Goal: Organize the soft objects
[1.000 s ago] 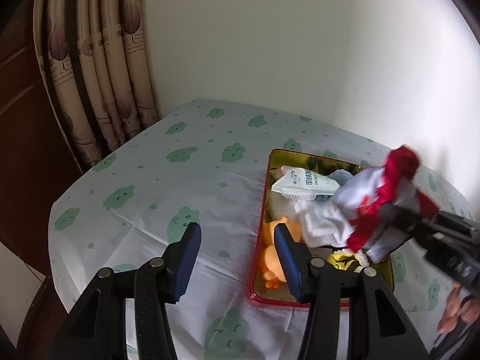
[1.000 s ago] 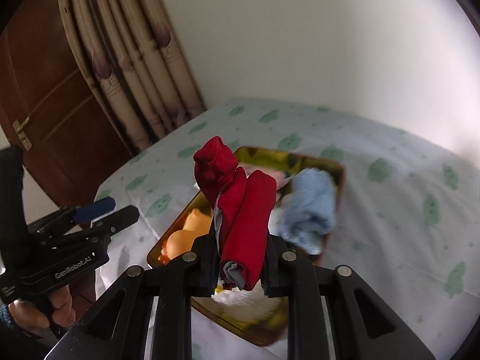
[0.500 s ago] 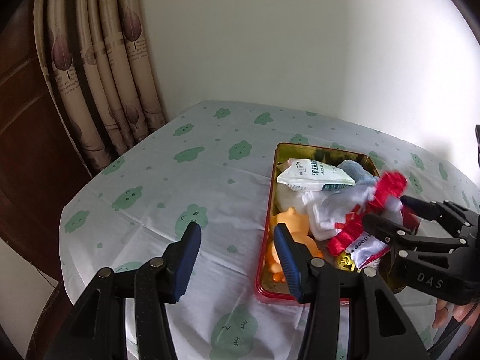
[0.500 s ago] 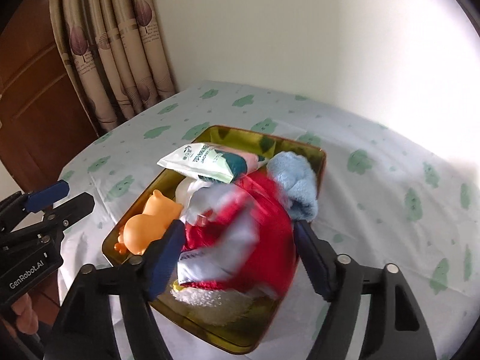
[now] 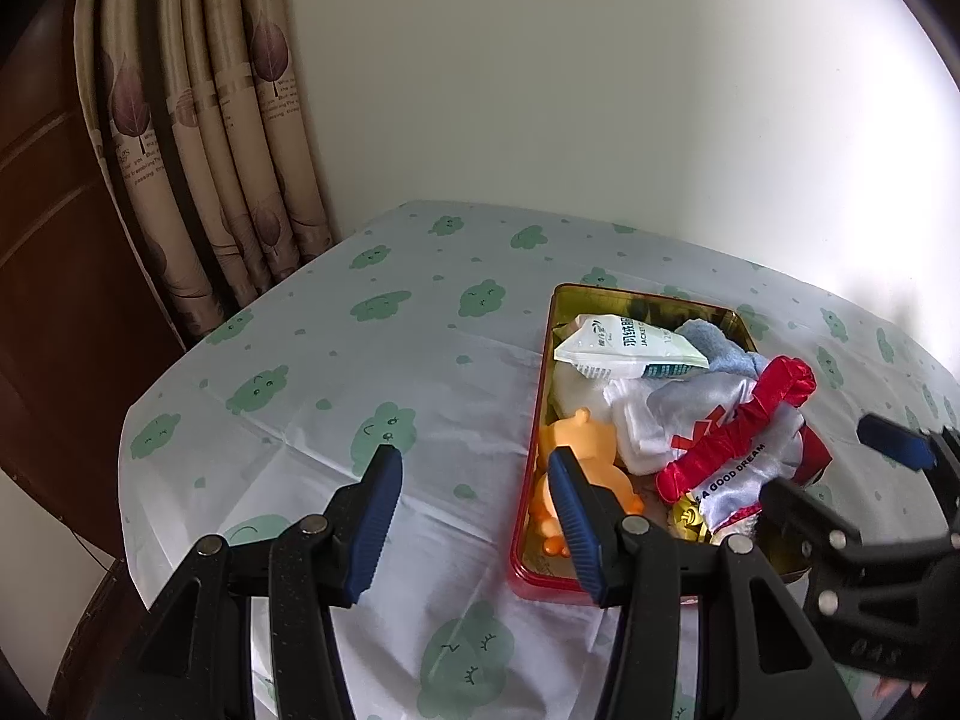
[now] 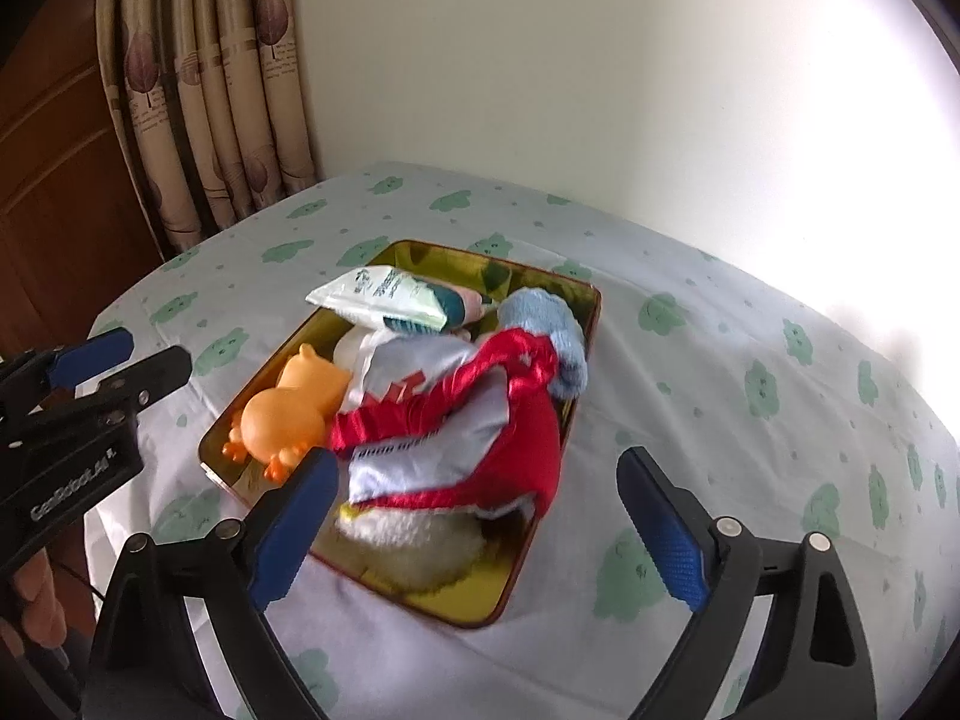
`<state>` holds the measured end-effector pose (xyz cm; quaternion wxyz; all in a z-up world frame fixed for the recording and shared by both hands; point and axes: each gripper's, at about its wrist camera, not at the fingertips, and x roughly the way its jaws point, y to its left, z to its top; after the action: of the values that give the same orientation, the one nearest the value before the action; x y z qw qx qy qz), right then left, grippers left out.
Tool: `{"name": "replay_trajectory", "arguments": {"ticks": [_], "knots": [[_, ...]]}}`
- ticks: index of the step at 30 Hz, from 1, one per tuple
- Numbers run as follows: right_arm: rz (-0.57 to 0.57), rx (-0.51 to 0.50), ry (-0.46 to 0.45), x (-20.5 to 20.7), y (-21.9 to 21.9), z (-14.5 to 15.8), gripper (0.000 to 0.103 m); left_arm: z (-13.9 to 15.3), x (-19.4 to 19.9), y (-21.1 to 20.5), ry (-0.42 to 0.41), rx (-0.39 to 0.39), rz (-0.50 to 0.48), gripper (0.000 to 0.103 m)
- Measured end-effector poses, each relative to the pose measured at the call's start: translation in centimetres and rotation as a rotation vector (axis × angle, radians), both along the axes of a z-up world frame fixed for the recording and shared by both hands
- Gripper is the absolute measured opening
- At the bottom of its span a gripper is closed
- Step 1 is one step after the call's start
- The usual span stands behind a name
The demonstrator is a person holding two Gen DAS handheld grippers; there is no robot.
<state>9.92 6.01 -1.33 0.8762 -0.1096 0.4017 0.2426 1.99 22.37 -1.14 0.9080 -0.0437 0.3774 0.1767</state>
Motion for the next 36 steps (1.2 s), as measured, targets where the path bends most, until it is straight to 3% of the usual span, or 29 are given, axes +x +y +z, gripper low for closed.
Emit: {"name": "replay_trajectory", "arguments": {"ticks": [36], "knots": [[-0.010,0.021,0.077,-2.6,-0.6,-0.7,0.096,0.9,-0.3,-0.9,-0.019,0.025,0.003,0.052]]}}
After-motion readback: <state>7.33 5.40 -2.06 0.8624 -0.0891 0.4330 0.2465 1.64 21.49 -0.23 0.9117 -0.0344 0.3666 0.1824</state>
